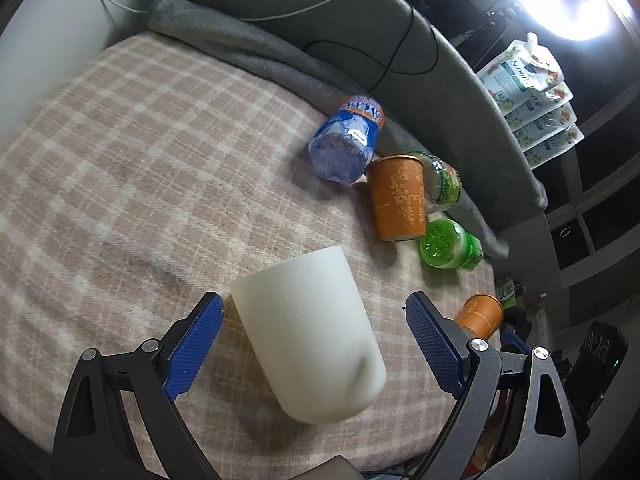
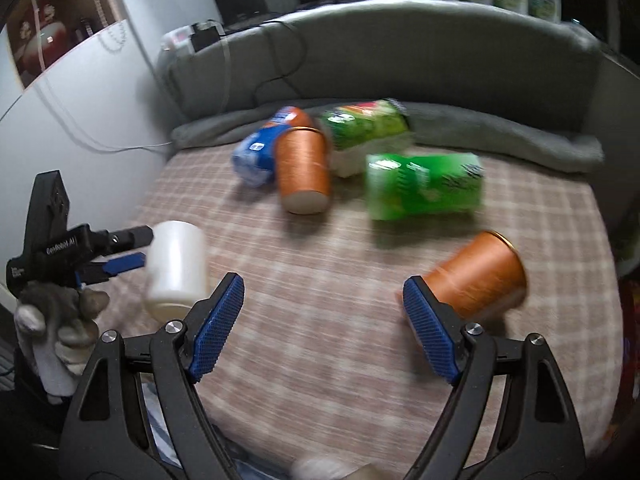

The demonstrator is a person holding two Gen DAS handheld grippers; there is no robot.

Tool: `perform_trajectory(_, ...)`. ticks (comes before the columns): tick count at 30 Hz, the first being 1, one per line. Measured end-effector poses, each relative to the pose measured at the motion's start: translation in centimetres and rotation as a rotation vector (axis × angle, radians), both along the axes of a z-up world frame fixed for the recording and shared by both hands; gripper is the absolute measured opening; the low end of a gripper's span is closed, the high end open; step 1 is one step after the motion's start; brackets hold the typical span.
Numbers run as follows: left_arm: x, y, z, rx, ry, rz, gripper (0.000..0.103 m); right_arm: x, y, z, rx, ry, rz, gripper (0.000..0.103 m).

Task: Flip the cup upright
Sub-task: 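Rotate the held white cup with the right gripper until its rim faces up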

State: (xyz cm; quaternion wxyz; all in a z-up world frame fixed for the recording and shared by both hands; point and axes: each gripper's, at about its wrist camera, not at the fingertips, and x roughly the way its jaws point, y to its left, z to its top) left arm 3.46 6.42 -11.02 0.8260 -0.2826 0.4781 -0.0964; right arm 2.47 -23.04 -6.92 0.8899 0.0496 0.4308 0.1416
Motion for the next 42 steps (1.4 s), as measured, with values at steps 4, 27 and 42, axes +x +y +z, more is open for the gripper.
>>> perform_trajectory(4,0.6,-0.2,-1.1,-0.01,0.043,-0.009,0.084,0.0,-1.0,-0.8,-0.003,0.041,-0.013,0.084)
perform_trajectory(27,0.2,-1.9,0.5,0.153,-0.095,-0.067,0.077,-0.6,-1.3,-1.0,0.046,-0.001,-0.063,0.071)
perform_trajectory(42,0.2,-5.2,2.3,0.358,-0.26,-0.12,0.075,-0.7,-0.7,-1.0,0.07,-0.027,-0.087,0.071)
